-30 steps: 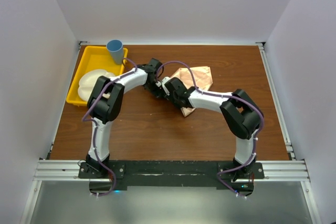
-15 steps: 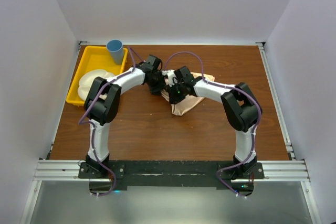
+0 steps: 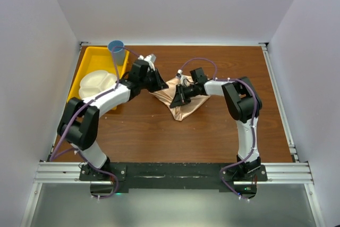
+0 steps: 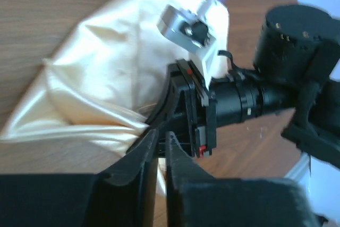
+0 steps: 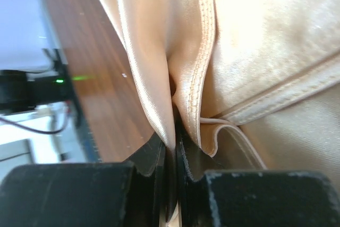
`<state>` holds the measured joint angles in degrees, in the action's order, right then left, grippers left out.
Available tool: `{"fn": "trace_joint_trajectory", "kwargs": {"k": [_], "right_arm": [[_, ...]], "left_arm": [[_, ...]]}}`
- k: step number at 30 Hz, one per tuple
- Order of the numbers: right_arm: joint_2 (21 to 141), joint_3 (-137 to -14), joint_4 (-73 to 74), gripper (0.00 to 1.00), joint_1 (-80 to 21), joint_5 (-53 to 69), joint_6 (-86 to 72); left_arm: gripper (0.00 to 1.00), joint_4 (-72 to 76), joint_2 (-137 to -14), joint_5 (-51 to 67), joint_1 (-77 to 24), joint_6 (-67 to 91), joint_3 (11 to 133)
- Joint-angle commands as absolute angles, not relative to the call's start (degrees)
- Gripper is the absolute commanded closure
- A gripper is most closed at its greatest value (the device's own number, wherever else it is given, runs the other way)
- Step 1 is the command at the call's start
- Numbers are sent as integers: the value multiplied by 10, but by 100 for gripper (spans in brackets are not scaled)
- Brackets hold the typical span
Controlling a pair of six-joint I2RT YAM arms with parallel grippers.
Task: Fold the napkin, place the utensils inside, and roll it up
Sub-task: Roll the napkin with the utensil
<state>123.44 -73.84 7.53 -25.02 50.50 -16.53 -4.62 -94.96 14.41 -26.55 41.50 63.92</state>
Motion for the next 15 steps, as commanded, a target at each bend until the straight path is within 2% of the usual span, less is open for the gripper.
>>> {"fn": "trace_joint_trajectory", "kwargs": {"k": [1,2,15], "right_arm": [[1281,-677,84,100,-230,483,-221],[1281,-678,90,100,-228,481,-218],[1293,-699,118,100,-228,471,-204]], "left_arm": [[97,132,-993,243,-274,468,573],[100,144,-997,243,-274,474,568],[100,343,-1035,244,-275,535,469]]}}
